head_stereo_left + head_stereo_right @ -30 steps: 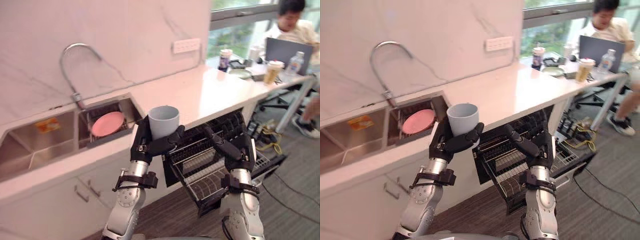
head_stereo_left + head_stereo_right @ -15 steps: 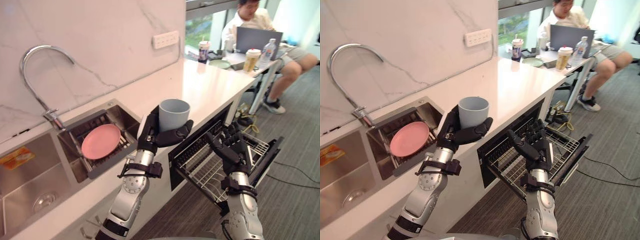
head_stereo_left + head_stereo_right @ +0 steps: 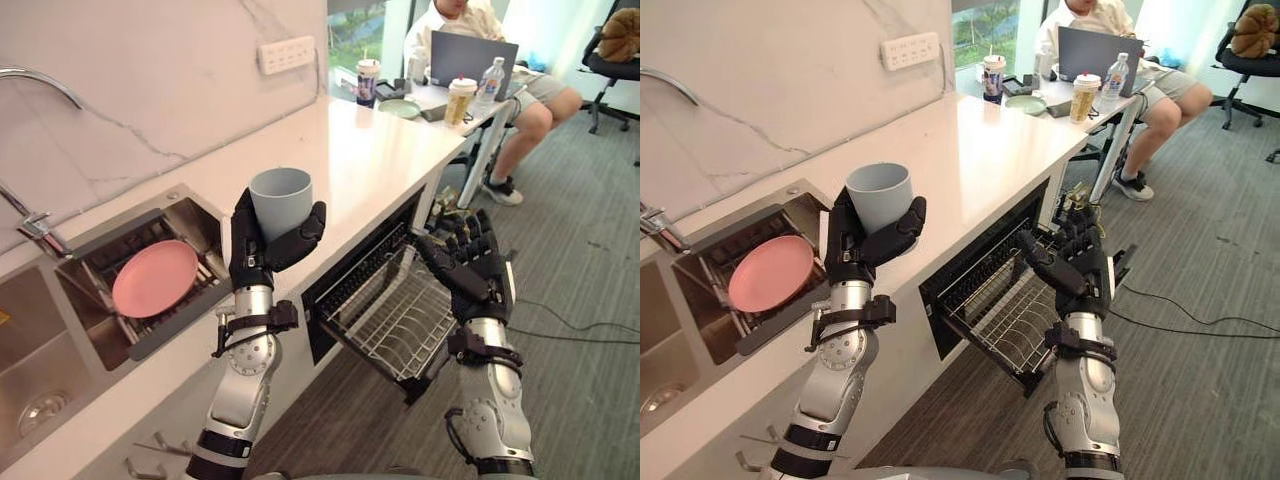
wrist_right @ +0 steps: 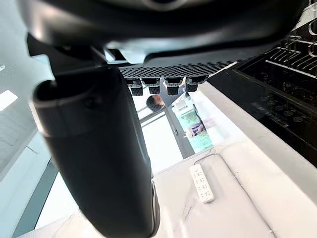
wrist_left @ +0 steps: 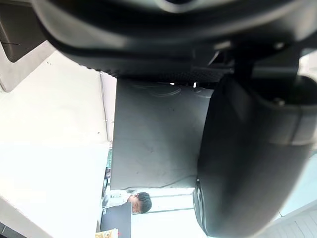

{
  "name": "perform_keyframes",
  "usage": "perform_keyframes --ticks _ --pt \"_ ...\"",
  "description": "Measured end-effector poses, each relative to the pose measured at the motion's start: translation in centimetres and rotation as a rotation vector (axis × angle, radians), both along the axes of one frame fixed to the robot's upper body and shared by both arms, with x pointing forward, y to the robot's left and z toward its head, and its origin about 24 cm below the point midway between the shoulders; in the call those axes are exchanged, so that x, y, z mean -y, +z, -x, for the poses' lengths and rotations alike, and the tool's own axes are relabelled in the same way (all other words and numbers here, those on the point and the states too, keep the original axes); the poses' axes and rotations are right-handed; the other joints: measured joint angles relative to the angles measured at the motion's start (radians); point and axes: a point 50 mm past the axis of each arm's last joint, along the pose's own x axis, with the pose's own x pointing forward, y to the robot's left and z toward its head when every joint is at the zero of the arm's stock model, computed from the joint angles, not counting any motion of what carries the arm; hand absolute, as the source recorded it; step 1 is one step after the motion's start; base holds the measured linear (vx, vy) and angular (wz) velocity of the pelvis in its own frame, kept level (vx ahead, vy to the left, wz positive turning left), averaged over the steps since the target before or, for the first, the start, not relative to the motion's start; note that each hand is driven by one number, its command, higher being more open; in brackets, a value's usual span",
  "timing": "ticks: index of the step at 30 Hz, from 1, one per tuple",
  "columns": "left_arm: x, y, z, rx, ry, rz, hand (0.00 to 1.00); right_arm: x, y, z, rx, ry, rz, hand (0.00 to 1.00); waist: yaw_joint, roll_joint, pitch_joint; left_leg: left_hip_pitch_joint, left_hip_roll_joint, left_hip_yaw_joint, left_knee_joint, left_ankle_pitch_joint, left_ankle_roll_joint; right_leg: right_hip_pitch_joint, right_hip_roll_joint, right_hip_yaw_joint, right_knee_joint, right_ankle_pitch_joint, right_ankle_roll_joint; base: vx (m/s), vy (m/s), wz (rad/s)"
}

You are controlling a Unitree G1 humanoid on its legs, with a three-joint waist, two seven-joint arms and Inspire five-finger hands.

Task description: Walk over to the sink, pick up the cup, carry it to the dishwasher, place the cup inside the dishwasher, then close the dishwasher door

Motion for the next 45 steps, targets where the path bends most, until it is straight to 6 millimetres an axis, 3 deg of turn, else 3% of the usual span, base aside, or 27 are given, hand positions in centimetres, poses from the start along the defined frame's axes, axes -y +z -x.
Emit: perform_keyframes --ticks 4,13,22,39,40,45 --pt "-0.8 -0.6 -0.3 -0.012 0.069 -0.033 0.00 -1.5 1.0 -0.6 0.060 0.207 -0.061 1.00 0.001 -0.003 -0.003 0.024 0.013 0.028 -0.035 0.011 -0.007 0.006 0.015 -0.003 -0.025 0.025 -0.003 0.00 -0.041 -0.20" --pt "-0.5 -2.1 -0.5 -0.031 0.099 -0.186 0.00 -3.6 1.1 -0.7 0.082 0.417 -0.117 1.00 0.001 -0.007 -0.009 0.055 0.001 0.027 -0.130 0.065 -0.007 0.006 0.014 -0.020 -0.041 0.037 0.002 -0.02 -0.009 0.01" --pt "1.5 -1.8 0.0 0.043 0.040 -0.289 0.00 -6.0 2.6 -1.3 0.147 0.606 -0.094 1.00 0.001 -0.007 -0.041 0.064 -0.001 0.026 -0.154 0.082 -0.008 0.006 0.014 -0.025 -0.042 0.037 0.003 -0.03 -0.005 0.01" --pt "5.2 -1.3 0.4 0.085 -0.147 -0.346 0.00 -7.7 2.7 -3.1 -0.003 0.587 0.043 1.00 0.008 -0.002 -0.061 0.081 -0.006 -0.006 -0.206 0.131 -0.008 0.013 0.015 -0.059 -0.042 0.038 0.000 -0.04 -0.003 0.05" --pt "5.4 -1.3 0.4 0.085 -0.152 -0.347 0.00 -7.7 2.7 -3.1 -0.007 0.580 0.051 0.00 0.009 -0.002 -0.061 0.081 -0.006 -0.007 -0.206 0.132 -0.008 0.013 0.015 -0.060 -0.042 0.038 0.000 -0.03 0.002 0.03" --pt "5.7 -1.4 0.4 0.071 -0.165 -0.362 0.00 -7.8 2.3 -3.4 -0.051 0.564 0.069 0.00 0.010 0.002 -0.065 0.081 -0.007 -0.010 -0.206 0.137 -0.008 0.014 0.015 -0.063 -0.043 0.040 -0.003 -0.02 0.002 0.01"
